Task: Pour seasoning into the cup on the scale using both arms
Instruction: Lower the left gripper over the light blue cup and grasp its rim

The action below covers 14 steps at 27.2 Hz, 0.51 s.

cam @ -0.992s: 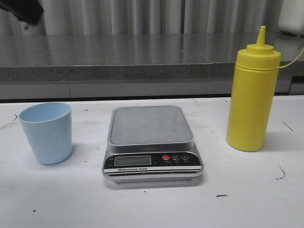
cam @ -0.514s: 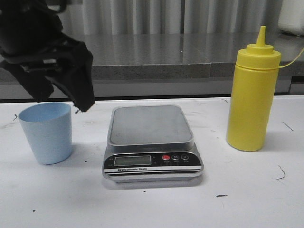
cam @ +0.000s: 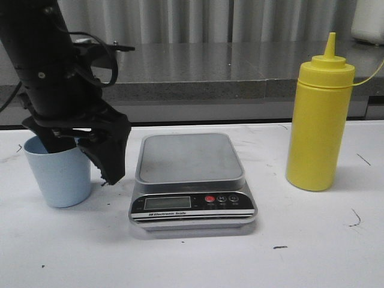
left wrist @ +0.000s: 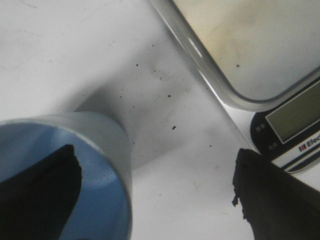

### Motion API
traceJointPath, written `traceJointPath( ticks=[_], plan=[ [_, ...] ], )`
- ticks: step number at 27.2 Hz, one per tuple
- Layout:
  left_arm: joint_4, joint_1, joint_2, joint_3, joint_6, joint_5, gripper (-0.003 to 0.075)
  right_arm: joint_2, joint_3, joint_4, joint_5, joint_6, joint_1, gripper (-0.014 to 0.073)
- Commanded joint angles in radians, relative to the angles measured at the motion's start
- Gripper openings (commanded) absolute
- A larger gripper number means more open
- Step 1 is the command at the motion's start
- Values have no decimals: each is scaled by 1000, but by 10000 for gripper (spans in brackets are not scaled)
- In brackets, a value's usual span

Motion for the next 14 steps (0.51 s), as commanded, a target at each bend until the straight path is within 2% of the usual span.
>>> traceJointPath(
  ticks=[1, 3, 6, 14],
  plan=[
    [0, -6, -23, -35, -8, -20, 570, 14, -36, -3, -79, -4, -6, 631],
    [0, -6, -21, -37, -8, -20, 529, 14, -36, -3, -79, -4, -6, 631],
    [0, -6, -21, -39, -8, -18, 421, 14, -36, -3, -79, -4, -6, 631],
    [8, -6, -21, -41, -8, -14, 9, 14, -36, -3, -79, -4, -6, 631]
  ],
)
